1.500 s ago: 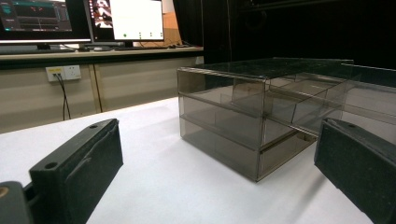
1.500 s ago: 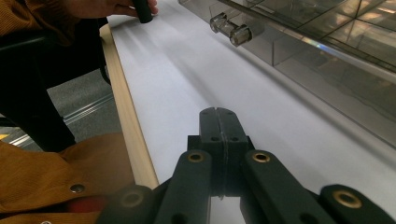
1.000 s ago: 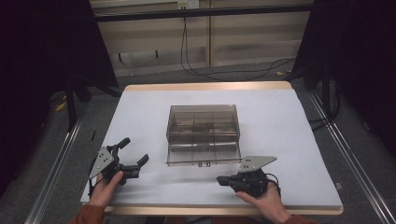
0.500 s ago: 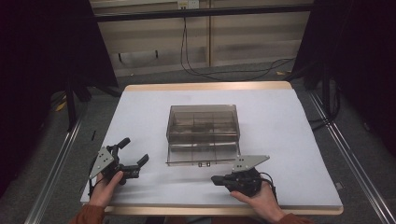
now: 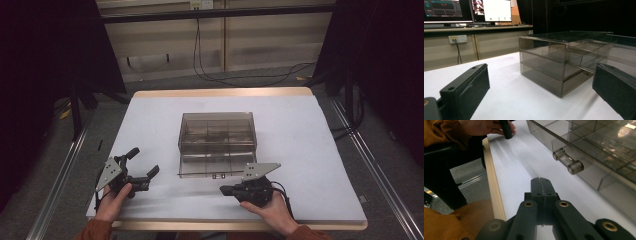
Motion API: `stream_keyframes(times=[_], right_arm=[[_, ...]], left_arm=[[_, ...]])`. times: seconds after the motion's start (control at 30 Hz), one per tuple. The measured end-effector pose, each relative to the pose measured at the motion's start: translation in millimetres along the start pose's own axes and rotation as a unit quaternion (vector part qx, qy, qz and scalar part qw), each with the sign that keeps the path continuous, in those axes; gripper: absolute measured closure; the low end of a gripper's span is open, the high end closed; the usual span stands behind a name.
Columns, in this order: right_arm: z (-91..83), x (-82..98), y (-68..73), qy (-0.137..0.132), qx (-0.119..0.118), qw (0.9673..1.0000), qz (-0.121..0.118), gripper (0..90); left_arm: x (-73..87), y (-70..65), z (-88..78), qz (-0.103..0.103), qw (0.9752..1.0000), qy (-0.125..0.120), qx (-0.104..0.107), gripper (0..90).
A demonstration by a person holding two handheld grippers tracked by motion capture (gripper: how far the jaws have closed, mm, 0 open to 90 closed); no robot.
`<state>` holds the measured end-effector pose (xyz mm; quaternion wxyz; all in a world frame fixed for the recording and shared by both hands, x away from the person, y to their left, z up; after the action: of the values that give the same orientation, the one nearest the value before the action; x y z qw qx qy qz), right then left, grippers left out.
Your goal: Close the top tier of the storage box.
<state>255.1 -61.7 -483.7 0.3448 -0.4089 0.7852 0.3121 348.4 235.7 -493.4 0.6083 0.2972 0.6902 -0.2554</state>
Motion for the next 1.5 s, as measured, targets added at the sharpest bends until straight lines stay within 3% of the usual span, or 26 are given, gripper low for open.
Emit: stream_keyframes(times=[0.63, 1.5], right_arm=[[10.3, -12.3, -3.8, -0.001, 0.003, 1.0, -0.005, 90.0], [16.1, -11.9, -11.1, -0.001, 0.019, 0.9998, 0.003, 90.0]], left_arm=[[0.0, 0.1, -0.2, 0.001, 1.0, 0.0, 0.0, 1.0], [0.0, 0.2, -0.1, 0.0, 1.0, 0.0, -0.001, 1.0]])
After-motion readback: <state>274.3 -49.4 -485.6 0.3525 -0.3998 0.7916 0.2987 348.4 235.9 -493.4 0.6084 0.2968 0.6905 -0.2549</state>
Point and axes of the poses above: each handheld gripper's, and its own axes: z roughly forward along the jaws, x roughly out of its underside, y roughly to its left, the point moved 7 cm from there along z, roughly forward along the jaws, and after that the axes turned 5 degrees about y, right-handed, at the moved point
